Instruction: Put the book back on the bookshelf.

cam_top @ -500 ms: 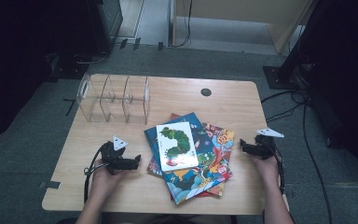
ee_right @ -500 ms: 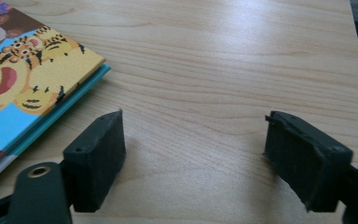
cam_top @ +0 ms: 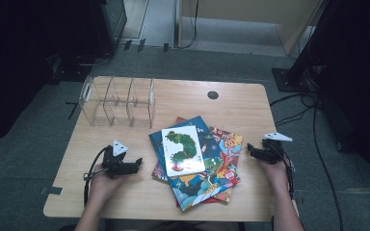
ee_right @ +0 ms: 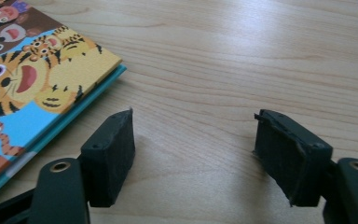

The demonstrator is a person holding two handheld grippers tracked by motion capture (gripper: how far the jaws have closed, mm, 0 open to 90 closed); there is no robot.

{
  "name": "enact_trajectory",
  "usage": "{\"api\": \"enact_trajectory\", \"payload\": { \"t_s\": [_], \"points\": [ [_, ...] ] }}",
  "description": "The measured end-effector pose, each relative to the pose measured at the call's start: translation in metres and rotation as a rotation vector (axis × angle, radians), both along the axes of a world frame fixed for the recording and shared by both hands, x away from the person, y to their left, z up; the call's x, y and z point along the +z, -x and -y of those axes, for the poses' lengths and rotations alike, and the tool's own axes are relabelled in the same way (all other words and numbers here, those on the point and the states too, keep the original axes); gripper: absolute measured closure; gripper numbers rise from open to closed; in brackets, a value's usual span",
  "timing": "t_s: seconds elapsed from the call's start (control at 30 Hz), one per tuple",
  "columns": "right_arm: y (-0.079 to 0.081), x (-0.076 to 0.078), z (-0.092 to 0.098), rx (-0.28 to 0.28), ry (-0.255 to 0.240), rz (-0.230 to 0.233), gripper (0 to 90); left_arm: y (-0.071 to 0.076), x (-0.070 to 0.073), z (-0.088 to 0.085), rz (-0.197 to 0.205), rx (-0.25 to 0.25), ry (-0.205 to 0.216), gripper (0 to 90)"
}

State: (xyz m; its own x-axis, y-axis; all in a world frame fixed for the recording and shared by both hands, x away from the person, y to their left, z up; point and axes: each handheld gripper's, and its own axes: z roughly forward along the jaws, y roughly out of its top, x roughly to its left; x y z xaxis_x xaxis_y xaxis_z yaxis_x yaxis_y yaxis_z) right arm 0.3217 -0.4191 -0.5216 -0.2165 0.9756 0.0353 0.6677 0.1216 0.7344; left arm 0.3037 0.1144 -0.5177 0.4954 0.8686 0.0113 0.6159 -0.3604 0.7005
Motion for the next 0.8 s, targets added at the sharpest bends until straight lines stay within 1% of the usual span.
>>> {"api": "enact_trajectory", "payload": {
  "t_s": [0.13, 0.27, 0.3, 0.33, 0.37, 0.4, 0.43, 0.47, 0.5, 0.53, 0.57, 0.6, 0.63, 0.67, 0.7, 0.73, 0.77, 0.8],
  "points": [
    [-0.001, 0.004, -0.002, 0.016, 0.015, -0.030, 37.0, 0.000, 0.001, -0.002, 0.000, 0.006, 0.003, 15.1],
    [-0.001, 0.008, -0.004, 0.029, 0.011, -0.027, 39.1, -0.001, 0.001, -0.004, 0.002, 0.009, 0.006, 17.4],
    [0.000, 0.008, -0.005, 0.031, 0.011, -0.025, 39.4, -0.001, 0.001, -0.004, 0.002, 0.009, 0.006, 21.0],
    [0.000, 0.009, -0.006, 0.034, 0.010, -0.023, 39.7, -0.001, 0.003, -0.005, 0.003, -0.015, 0.006, 27.8],
    [0.000, 0.010, -0.007, 0.035, 0.006, -0.022, 39.8, -0.002, 0.004, -0.004, -0.010, -0.025, 0.009, 31.8],
    [0.000, 0.011, -0.008, 0.037, 0.000, -0.025, 39.8, -0.002, 0.004, -0.004, -0.010, -0.025, 0.009, 30.5],
    [0.000, 0.011, -0.008, 0.042, -0.005, -0.024, 40.3, -0.004, 0.006, -0.004, -0.029, -0.036, 0.018, 30.0],
    [0.001, 0.012, -0.010, 0.046, -0.013, -0.023, 41.6, -0.006, 0.007, -0.003, -0.048, -0.054, 0.043, 31.6],
    [0.001, 0.014, -0.011, 0.057, -0.022, -0.020, 42.6, -0.006, 0.007, -0.003, -0.048, -0.054, 0.043, 33.7],
    [0.002, 0.015, -0.012, 0.061, -0.028, -0.018, 43.5, -0.007, 0.009, -0.001, -0.047, -0.065, 0.025, 36.0],
    [0.002, 0.015, -0.012, 0.061, -0.028, -0.018, 43.5, -0.007, 0.009, -0.001, -0.047, -0.065, 0.025, 37.6],
    [0.003, 0.017, -0.015, 0.071, -0.045, -0.012, 45.4, -0.006, 0.009, 0.000, -0.046, -0.076, 0.018, 39.3],
    [0.003, 0.017, -0.015, 0.071, -0.045, -0.012, 45.4, -0.006, 0.009, 0.000, -0.046, -0.076, 0.018, 39.1],
    [0.004, 0.019, -0.017, 0.085, -0.063, -0.008, 47.0, -0.007, 0.010, 0.001, -0.056, -0.079, 0.006, 39.4],
    [0.004, 0.019, -0.017, 0.085, -0.063, -0.008, 47.0, -0.007, 0.010, 0.001, -0.056, -0.079, 0.006, 39.7],
    [0.005, 0.021, -0.019, 0.100, -0.098, -0.018, 48.9, -0.007, 0.011, 0.002, -0.054, -0.083, -0.001, 40.9],
    [0.005, 0.021, -0.019, 0.100, -0.098, -0.018, 48.9, -0.007, 0.013, 0.002, -0.054, -0.092, -0.001, 40.9],
    [0.006, 0.022, -0.020, 0.104, -0.119, -0.025, 49.0, -0.007, 0.014, 0.003, -0.046, -0.095, 0.008, 41.5]
  ]
}}
